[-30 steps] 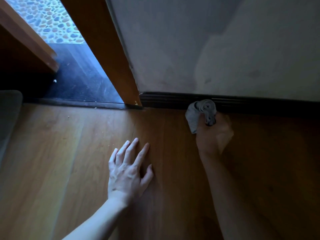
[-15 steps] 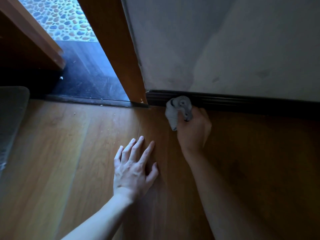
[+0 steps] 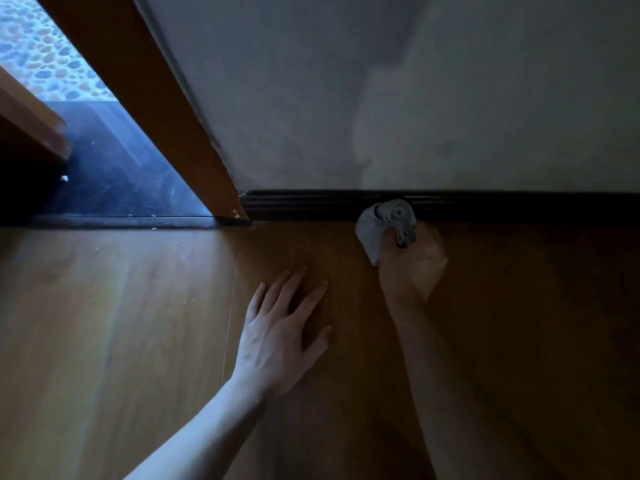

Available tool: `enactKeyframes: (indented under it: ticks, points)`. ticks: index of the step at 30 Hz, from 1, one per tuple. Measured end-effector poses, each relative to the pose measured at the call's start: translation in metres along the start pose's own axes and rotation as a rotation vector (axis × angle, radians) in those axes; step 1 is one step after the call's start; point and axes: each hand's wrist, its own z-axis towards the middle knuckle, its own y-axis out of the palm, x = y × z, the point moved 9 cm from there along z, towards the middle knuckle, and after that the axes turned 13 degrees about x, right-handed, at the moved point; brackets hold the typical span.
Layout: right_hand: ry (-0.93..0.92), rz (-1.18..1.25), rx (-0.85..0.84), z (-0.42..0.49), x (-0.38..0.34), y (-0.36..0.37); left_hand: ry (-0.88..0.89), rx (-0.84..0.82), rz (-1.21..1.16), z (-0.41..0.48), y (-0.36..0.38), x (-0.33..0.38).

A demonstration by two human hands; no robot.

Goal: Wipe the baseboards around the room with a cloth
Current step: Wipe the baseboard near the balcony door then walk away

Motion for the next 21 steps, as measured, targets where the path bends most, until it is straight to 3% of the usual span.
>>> enactKeyframes:
  ticks: [6,10,21]
  points:
    - [-0.088,0.039,-0.072,-0.009,-0.014,0.01,0.013,-0.007,0.038,-0.003,0.007,0.0]
    - [-0.042,0.018,0.003,-0.002,-0.003,0.004,-0.001,-0.017,0.052,-0.001,0.01,0.002]
    - [-0.115,0.05,-0.073,-0.011,-0.02,0.009,-0.038,-0.118,0.082,0.0,0.01,0.005]
